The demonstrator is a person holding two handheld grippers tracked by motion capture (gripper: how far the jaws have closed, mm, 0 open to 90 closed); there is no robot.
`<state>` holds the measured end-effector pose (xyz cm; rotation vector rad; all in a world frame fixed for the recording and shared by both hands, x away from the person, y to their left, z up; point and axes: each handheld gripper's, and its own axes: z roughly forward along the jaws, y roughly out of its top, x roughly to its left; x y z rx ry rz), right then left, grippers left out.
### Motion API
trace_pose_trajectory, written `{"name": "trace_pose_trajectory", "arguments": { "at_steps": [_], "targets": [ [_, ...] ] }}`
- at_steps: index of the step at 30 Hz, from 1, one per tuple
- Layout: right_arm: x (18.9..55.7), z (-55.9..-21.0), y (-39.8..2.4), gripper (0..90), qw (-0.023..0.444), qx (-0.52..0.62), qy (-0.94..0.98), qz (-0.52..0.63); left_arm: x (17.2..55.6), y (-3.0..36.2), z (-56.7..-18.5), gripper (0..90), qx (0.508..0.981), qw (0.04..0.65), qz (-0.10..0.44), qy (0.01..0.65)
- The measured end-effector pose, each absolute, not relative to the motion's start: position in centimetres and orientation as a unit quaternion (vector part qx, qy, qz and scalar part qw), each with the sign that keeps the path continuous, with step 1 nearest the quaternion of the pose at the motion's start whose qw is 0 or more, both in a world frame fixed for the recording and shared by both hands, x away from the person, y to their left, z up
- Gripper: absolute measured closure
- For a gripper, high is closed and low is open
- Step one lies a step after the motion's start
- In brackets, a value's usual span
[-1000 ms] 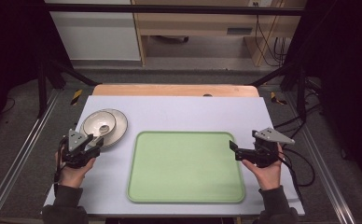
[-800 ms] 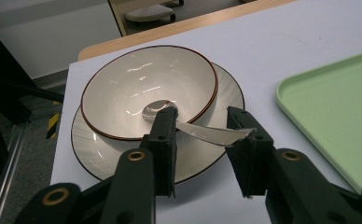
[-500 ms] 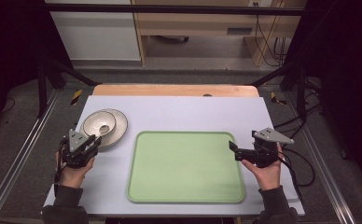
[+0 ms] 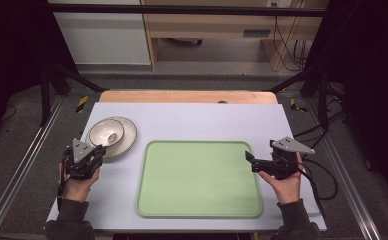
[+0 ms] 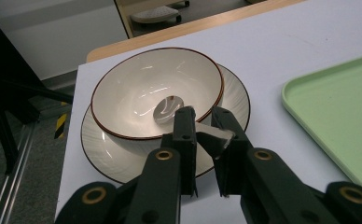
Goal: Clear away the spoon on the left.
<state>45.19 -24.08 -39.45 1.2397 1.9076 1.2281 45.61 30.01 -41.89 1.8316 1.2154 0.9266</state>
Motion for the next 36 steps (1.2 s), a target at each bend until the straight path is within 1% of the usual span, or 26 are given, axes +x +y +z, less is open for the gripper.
{"name": "trace_pose_trajectory", "arguments": {
  "at_steps": [9, 19, 36],
  "targets": [
    [45.19, -39.46, -24.08, 5.7, 0.274, 0.461, 0.710, 0.456, 45.50, 30.14, -41.77, 85.4, 0.712, 0.366, 0.363, 0.476],
    [45.18, -39.44, -24.08, 5.8, 0.274, 0.461, 0.710, 0.456, 45.45, 30.25, -41.68, 87.8, 0.713, 0.363, 0.362, 0.477],
    [45.11, -39.32, -24.23, 5.8, 0.273, 0.462, 0.709, 0.457, 45.14, 30.50, -41.26, 88.7, 0.710, 0.376, 0.361, 0.474]
  ]
}}
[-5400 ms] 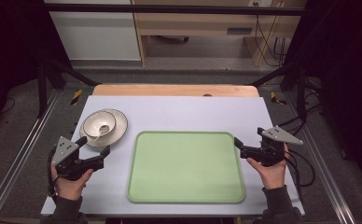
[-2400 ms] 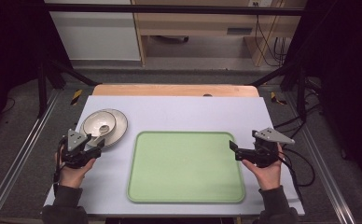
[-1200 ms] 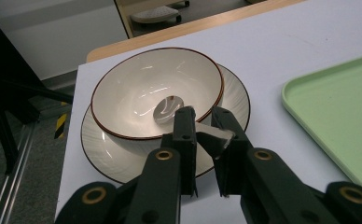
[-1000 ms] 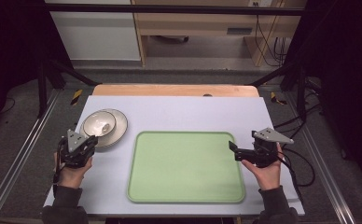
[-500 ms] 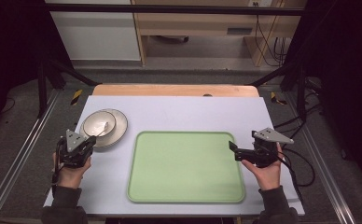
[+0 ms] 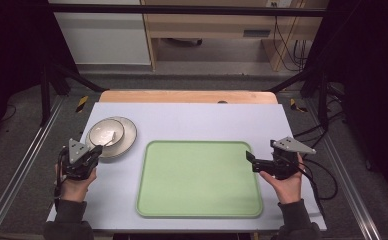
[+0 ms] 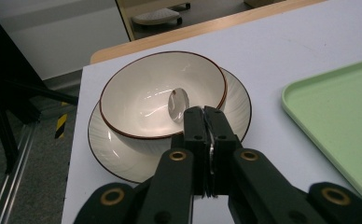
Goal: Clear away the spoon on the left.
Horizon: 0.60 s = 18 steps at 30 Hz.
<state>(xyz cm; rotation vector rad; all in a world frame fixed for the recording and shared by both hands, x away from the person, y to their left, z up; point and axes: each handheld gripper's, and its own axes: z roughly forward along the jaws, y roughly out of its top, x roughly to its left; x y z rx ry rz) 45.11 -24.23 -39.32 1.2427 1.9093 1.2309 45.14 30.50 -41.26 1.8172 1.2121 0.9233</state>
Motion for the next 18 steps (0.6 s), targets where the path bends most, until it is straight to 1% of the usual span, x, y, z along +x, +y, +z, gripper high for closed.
{"name": "trace_pose_trajectory", "arguments": {
  "at_steps": [18],
  "targets": [
    [45.1, -39.3, -24.3, 5.7, 0.273, 0.461, 0.710, 0.457, 44.3, 30.4, -40.0, 88.8, 0.707, 0.382, 0.379, 0.459]
  ]
}}
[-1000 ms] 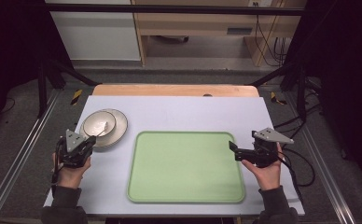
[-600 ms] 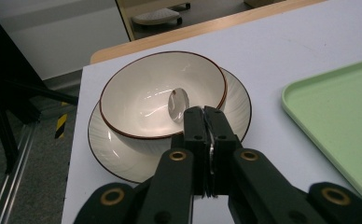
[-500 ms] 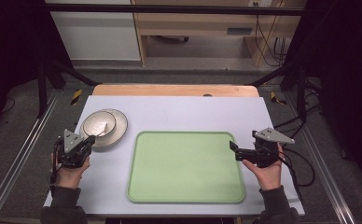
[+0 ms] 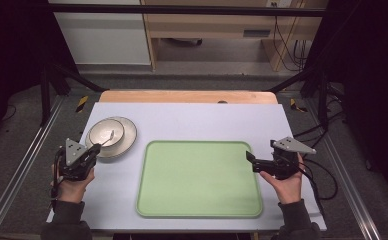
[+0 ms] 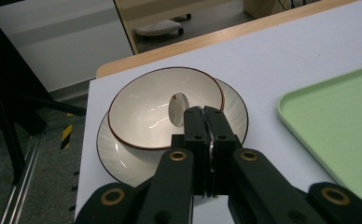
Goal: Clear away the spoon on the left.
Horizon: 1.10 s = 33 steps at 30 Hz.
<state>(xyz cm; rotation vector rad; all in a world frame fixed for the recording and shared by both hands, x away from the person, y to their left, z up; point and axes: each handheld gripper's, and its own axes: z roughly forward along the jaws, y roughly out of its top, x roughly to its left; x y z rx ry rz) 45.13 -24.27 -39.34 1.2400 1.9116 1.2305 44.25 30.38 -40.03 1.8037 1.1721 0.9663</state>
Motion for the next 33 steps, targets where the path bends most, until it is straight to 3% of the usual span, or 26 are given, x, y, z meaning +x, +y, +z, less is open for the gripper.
{"name": "trace_pose_trajectory", "arguments": {
  "at_steps": [33],
  "targets": [
    [45.1, -39.3, -24.4, 5.7, 0.274, 0.462, 0.709, 0.457, 41.8, 30.2, -37.2, 88.8, 0.697, 0.405, 0.411, 0.426]
  ]
}}
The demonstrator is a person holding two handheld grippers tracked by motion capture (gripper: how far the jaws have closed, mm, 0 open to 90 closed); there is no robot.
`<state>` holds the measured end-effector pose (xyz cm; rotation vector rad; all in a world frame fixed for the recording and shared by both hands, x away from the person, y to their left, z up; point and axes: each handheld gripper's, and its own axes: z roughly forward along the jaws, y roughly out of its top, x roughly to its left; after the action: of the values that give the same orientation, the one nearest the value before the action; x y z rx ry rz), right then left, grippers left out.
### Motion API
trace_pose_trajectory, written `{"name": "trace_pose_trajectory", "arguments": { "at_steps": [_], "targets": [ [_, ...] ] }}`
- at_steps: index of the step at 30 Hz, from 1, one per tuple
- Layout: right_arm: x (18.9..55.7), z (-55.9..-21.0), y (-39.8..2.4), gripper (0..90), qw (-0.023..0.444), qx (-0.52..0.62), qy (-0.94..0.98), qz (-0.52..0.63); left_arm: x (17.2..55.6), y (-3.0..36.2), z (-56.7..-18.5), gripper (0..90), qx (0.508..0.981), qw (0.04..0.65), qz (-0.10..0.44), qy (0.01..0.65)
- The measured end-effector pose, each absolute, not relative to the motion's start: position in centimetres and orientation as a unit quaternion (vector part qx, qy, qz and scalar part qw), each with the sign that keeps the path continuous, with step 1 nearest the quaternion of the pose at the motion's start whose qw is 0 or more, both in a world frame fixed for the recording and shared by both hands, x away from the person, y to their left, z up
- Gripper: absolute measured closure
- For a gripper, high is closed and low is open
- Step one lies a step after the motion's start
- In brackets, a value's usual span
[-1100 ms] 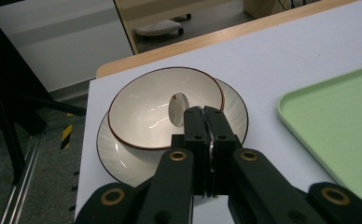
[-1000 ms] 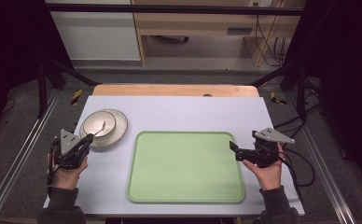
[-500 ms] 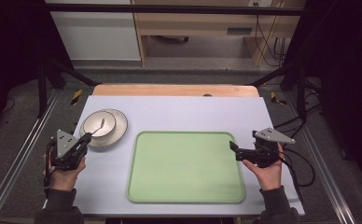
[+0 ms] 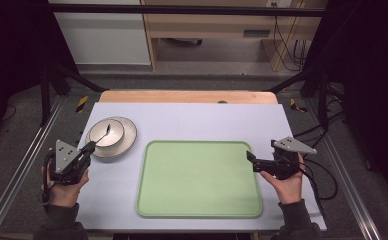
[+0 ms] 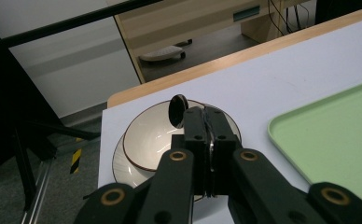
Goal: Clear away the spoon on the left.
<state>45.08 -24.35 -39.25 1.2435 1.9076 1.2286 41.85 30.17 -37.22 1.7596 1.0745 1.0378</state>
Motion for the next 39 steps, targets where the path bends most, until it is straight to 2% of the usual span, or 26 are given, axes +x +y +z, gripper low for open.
{"name": "trace_pose_trajectory", "arguments": {
  "at_steps": [15, 39],
  "targets": [
    [45.1, -39.2, -24.4, 5.7, 0.273, 0.462, 0.709, 0.457, 40.4, 29.0, -35.9, 88.9, 0.696, 0.423, 0.422, 0.398],
    [45.0, -39.2, -24.4, 5.5, 0.272, 0.462, 0.710, 0.457, 39.6, 25.3, -36.2, 88.9, 0.731, 0.421, 0.410, 0.347]
  ]
}}
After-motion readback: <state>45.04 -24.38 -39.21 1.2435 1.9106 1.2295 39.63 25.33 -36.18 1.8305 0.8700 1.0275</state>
